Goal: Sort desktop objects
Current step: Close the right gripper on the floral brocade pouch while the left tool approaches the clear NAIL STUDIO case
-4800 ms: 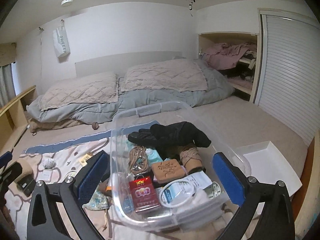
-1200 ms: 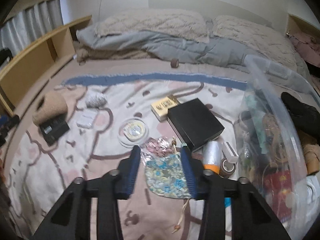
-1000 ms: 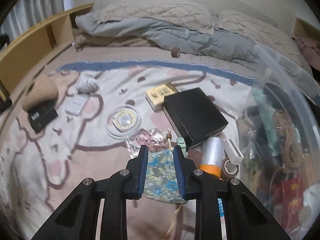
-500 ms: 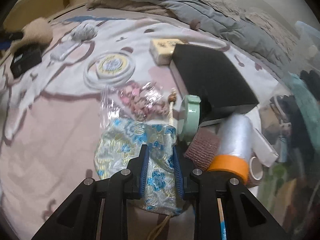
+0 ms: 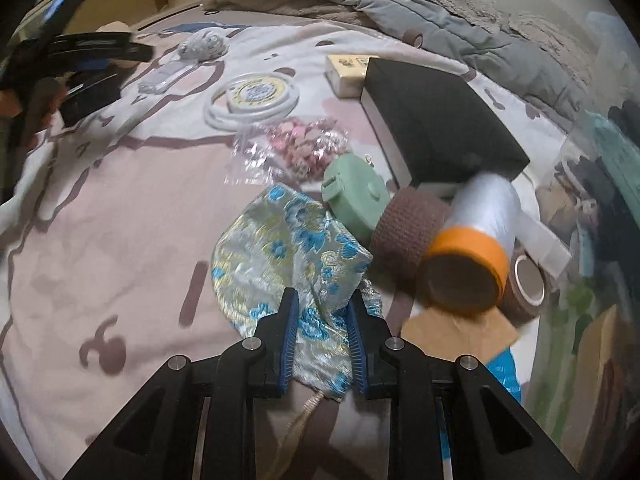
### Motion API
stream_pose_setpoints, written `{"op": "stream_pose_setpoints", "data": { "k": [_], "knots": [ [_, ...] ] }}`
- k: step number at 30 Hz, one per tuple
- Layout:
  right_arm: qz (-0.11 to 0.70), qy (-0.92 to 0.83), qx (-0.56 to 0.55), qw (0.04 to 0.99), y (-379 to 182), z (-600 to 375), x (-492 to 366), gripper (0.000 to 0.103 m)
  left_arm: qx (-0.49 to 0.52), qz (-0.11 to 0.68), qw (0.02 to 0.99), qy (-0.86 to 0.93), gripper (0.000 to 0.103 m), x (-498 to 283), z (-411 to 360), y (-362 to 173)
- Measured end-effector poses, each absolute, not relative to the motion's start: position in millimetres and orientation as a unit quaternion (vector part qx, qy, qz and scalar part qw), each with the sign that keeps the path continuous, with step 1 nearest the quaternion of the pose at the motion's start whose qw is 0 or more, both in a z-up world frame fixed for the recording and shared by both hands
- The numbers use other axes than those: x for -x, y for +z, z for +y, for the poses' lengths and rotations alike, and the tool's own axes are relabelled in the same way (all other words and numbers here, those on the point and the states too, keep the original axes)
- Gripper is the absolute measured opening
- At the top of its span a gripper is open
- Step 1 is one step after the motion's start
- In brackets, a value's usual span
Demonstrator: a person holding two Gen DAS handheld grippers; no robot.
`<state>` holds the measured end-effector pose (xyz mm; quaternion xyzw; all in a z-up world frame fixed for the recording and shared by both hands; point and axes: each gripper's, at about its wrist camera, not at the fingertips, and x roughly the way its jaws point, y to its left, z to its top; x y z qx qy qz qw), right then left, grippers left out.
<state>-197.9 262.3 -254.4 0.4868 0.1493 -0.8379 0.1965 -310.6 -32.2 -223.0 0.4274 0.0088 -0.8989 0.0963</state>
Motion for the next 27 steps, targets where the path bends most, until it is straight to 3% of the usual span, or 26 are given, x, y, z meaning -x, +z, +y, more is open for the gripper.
{"op": "stream_pose_setpoints", "data": {
  "k": [15,27],
  "knots": [
    [0.122,-0.805,-0.52,0.258,-251.6,283.6,168.1,0.025,-0.427,-0.048,0.113,-0.896,0.103,355.5,-31.0,-244.6],
    [0.173,-0.785,-0.523,0.285,-248.2,287.3,124.0,0.025,-0.446,-0.071,0.103,-0.886,0.103,360.1,-31.0,-267.6]
  ]
}}
